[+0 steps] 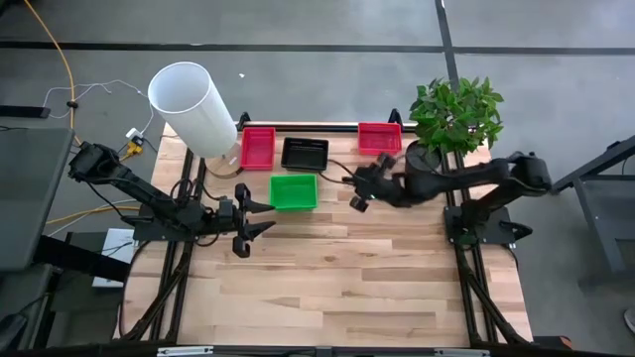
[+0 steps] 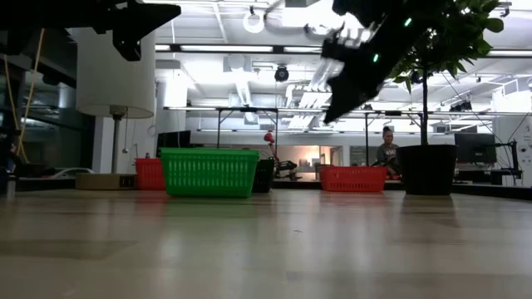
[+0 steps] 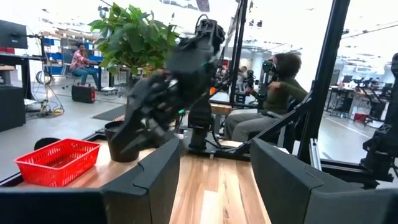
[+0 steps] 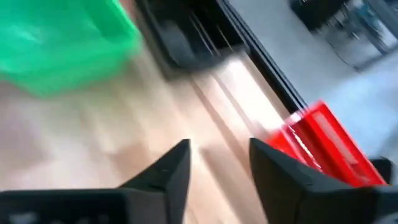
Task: Stack baskets by color
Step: Stack the right red basket on top of the left red basket
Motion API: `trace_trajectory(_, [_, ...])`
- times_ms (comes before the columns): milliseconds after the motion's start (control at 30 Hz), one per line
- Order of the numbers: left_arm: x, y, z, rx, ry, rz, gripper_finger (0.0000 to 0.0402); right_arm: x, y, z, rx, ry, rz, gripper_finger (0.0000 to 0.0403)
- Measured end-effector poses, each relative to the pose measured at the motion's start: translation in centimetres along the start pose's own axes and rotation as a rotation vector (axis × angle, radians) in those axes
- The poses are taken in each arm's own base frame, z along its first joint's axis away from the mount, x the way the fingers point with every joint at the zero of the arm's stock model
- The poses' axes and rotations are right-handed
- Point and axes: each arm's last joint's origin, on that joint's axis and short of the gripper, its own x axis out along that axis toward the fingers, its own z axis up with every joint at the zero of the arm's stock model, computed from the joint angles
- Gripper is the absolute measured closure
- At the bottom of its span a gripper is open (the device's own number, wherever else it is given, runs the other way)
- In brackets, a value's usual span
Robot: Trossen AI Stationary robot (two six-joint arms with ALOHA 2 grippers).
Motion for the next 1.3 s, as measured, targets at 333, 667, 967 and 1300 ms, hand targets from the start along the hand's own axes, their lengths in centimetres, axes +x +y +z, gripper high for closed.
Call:
trace_trajectory(333, [0.0, 0.0, 0.0, 0.017, 0.000, 0.000, 0.0218, 7.0, -4.2, -2.2, -0.254, 0.278, -0.180, 0.0172])
trace_trajectory(667, [0.0, 0.0, 0.0, 0.027, -0.001, 0.003, 0.0218, 11.3, -8.0, -2.3, -0.348, 0.389, -0.242, 0.0171])
trace_trajectory(967, [0.0, 0.0, 0.0, 0.018, -0.001, 0.003, 0.0218, 12.4, -9.0, -2.5, -0.320, 0.425, -0.172, 0.0179])
trace_trajectory(1300, [0.0, 0.0, 0.0, 0.000, -0.003, 0.003, 0.0218, 12.9, -10.3, -3.0, -0.211, 0.440, -0.126, 0.0293])
